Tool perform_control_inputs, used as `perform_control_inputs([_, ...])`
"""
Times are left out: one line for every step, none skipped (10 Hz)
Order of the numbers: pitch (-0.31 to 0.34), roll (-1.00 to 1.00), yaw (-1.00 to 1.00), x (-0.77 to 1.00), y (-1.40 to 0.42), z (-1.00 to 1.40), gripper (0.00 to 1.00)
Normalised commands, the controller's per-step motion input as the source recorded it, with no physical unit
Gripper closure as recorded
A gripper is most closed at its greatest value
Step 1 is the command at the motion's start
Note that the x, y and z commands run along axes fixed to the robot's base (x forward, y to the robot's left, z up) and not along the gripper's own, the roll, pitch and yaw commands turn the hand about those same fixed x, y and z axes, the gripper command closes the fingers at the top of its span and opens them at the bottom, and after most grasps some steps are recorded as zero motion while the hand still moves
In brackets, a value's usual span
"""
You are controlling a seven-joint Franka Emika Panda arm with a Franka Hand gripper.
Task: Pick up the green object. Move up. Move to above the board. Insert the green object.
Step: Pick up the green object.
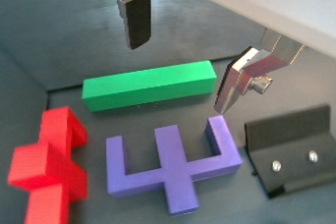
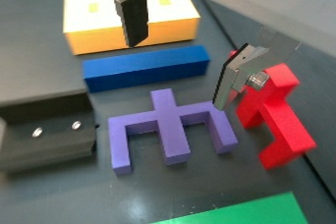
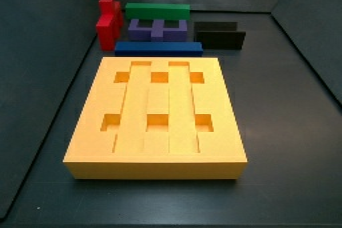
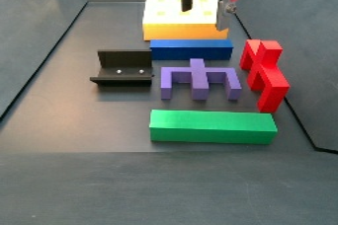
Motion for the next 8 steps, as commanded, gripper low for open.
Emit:
perform_control_inputs([0.047, 0.0, -0.98, -0.02, 0.0, -0.12, 0.0])
perform_control_inputs([0.054, 0.0, -0.92, -0.06, 0.06, -0.13, 0.0])
perform_control_inputs([0.077, 0.0, -0.85, -0.08, 0.13, -0.21, 0.0])
perform_control_inputs([0.081, 0.0, -0.67, 0.0, 0.39, -0.65, 0.0])
perform_control_inputs([-0.006, 0.0, -0.33, -0.32, 0.33, -0.24, 0.0])
perform_control_inputs([-0.011, 0.0, -0.03, -0.07, 0.0, 0.0, 0.0])
perform_control_inputs([0.09, -0.02, -0.35, 0.17, 0.64, -0.34, 0.0])
perform_control_inputs([0.104, -0.01, -0.43, 0.13, 0.58, -0.38, 0.0])
